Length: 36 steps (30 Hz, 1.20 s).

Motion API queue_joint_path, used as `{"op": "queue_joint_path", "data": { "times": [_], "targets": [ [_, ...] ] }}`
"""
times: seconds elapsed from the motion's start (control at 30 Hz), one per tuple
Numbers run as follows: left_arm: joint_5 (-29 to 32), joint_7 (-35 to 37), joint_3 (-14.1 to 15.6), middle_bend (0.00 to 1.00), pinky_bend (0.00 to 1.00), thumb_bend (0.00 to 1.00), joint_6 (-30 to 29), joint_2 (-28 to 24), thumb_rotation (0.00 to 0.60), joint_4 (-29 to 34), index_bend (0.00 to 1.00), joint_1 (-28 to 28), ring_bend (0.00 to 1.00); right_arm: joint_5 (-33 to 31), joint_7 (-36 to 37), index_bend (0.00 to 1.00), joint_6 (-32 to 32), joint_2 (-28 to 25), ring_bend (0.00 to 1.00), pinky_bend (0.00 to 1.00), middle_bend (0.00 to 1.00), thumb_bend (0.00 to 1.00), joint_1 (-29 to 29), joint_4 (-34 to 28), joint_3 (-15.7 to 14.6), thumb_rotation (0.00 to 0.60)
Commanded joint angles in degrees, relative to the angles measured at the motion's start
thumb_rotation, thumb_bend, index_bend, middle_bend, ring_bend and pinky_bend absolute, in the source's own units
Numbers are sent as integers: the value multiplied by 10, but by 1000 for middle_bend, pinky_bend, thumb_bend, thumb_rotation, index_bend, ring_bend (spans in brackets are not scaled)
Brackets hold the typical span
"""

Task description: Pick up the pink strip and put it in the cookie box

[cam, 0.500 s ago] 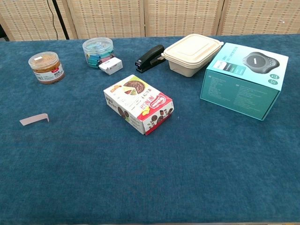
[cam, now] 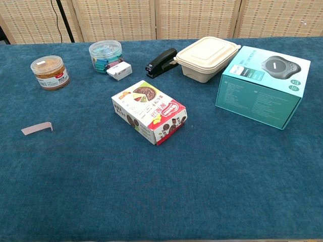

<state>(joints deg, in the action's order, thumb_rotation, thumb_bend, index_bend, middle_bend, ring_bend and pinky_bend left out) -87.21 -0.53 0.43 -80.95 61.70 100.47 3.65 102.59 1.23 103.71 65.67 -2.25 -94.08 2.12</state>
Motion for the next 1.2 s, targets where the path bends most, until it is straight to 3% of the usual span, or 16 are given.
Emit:
{"op": "queue_joint_path", "data": {
  "times": [0.03,0.17,0.37,0.77,1.2],
  "targets": [
    [54,48,-32,0,0,108,66,32,600,-26,2,42,0,3,11,0,2,-4,0,0,0,0,0,-1,-1,600],
    [118,30,-55,0,0,247,123,62,600,-39,97,77,0,3,25,0,2,-8,0,0,0,0,1,-1,-2,600],
    [191,-70,-74,0,0,294,144,110,600,-42,253,109,0,8,44,0,1,-16,0,0,0,0,2,0,-5,600],
    [289,-163,-87,0,0,305,161,197,600,-82,346,148,0,9,64,0,-6,-26,0,0,0,0,4,-4,-12,600],
    [323,-192,-93,0,0,312,149,249,600,-120,406,165,0,2,75,0,-18,-33,0,0,0,0,7,-8,-14,600]
  ]
}}
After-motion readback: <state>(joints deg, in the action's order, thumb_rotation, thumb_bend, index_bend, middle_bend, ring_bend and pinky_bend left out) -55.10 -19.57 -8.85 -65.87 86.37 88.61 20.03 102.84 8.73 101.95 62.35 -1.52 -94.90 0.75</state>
